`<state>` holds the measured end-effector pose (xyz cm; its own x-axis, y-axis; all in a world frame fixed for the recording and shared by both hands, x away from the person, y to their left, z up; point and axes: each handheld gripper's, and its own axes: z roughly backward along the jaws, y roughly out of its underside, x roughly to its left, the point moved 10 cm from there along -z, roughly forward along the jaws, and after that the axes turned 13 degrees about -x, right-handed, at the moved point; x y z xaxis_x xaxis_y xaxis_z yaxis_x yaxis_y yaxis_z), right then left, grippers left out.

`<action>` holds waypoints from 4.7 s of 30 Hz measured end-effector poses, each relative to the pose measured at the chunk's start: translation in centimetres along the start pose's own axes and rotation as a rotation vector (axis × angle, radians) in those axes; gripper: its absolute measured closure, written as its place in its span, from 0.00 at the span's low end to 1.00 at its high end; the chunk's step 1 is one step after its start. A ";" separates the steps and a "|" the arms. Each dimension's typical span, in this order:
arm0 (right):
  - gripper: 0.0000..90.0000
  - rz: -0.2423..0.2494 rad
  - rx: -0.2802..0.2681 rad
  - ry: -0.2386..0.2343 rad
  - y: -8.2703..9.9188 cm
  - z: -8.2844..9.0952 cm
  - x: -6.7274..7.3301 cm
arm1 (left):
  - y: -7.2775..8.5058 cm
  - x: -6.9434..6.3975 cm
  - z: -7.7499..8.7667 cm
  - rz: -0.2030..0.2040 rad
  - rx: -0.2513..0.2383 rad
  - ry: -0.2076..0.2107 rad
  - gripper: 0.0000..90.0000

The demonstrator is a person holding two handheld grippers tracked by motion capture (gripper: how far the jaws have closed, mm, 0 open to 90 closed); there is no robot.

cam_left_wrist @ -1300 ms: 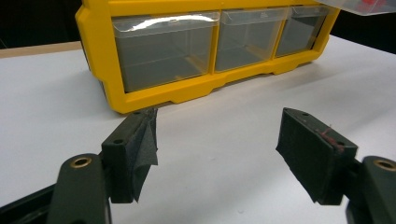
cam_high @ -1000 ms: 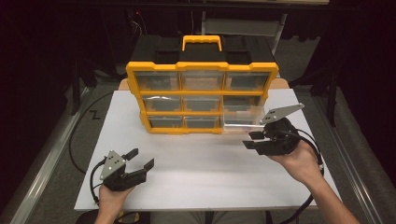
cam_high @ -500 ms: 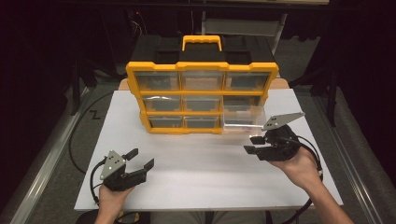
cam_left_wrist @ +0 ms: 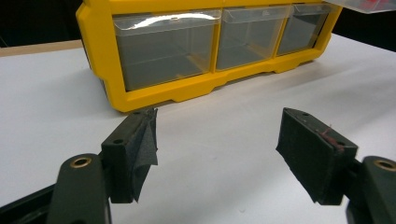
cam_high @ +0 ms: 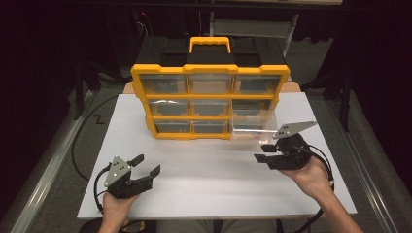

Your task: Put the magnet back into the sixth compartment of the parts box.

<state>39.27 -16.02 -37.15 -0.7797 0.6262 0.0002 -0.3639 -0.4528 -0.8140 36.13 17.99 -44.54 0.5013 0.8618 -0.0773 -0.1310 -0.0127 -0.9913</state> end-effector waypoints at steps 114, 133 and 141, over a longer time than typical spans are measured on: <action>0.47 -0.235 -0.320 0.271 9.8 1.6 -6.7 | -0.1 1.0 -0.1 0.010 0.000 -0.023 0.31; 0.45 -0.220 -0.387 0.333 10.7 2.4 -7.1 | 0.1 1.4 -0.2 0.007 0.014 -0.030 0.32; 0.45 -0.204 -0.388 0.346 11.3 2.6 -7.2 | 0.3 1.4 -0.1 0.011 0.019 -0.033 0.32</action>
<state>39.48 -27.29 -44.88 -0.4769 0.8779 0.0427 -0.2248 -0.0749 -0.9715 36.87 19.11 -44.91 0.4708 0.8782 -0.0847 -0.1526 -0.0134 -0.9882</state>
